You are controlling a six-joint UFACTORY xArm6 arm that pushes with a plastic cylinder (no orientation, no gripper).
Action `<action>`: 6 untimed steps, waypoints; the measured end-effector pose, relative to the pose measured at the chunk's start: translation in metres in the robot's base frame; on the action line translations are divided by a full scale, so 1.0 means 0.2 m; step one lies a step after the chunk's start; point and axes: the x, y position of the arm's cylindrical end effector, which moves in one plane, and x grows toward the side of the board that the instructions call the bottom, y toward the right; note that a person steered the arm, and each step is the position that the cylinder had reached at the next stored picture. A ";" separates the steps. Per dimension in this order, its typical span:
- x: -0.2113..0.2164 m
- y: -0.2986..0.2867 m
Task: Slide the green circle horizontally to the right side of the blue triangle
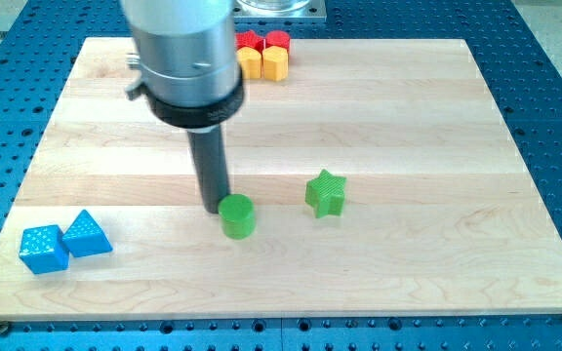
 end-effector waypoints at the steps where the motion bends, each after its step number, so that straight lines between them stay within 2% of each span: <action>1: -0.03 0.06; 2: -0.20 0.18; 3: 0.06 0.23; 4: 0.38 0.40; 5: 0.58 0.42; 6: 0.44 0.28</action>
